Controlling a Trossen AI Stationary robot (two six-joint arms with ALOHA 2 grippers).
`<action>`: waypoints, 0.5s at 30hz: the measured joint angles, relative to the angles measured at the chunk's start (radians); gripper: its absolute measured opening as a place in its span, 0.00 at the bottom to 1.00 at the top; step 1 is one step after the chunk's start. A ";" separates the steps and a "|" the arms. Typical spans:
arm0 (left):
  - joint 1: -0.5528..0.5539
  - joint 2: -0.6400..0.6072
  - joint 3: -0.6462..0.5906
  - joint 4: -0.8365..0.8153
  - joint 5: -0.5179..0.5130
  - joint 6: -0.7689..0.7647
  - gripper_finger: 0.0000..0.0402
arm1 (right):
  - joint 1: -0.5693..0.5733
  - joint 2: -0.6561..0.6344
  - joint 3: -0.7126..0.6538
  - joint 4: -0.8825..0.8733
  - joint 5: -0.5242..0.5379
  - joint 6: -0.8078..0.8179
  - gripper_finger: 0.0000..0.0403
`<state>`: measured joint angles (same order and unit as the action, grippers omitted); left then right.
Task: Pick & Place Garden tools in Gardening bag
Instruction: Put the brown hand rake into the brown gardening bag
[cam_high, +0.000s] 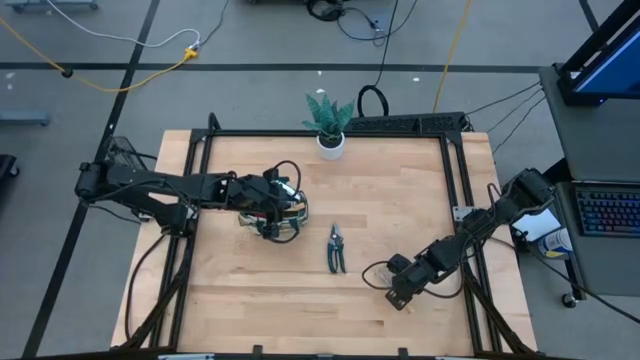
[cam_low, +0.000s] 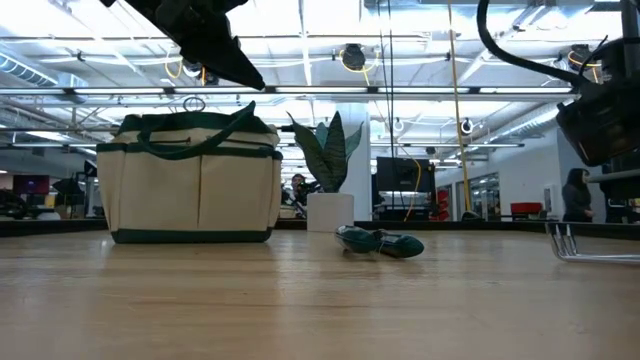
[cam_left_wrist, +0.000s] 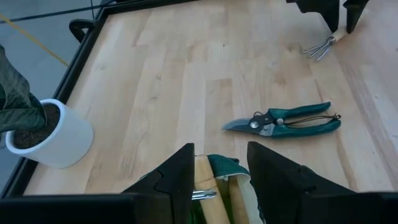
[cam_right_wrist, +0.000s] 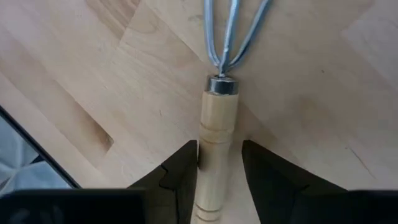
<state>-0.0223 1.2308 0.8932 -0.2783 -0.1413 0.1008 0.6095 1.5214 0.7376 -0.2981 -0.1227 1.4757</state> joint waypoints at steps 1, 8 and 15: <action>0.000 0.000 0.000 0.000 0.000 0.000 0.38 | 0.000 0.000 0.000 -0.001 0.002 0.000 0.28; 0.000 0.000 0.000 0.000 0.000 -0.001 0.38 | 0.000 0.001 -0.001 -0.002 0.014 -0.066 0.17; 0.000 0.000 0.000 0.000 0.000 -0.010 0.38 | -0.021 0.002 -0.001 -0.003 0.037 -0.141 0.14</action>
<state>-0.0223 1.2308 0.8932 -0.2787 -0.1417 0.0909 0.5881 1.5231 0.7364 -0.3007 -0.0862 1.3343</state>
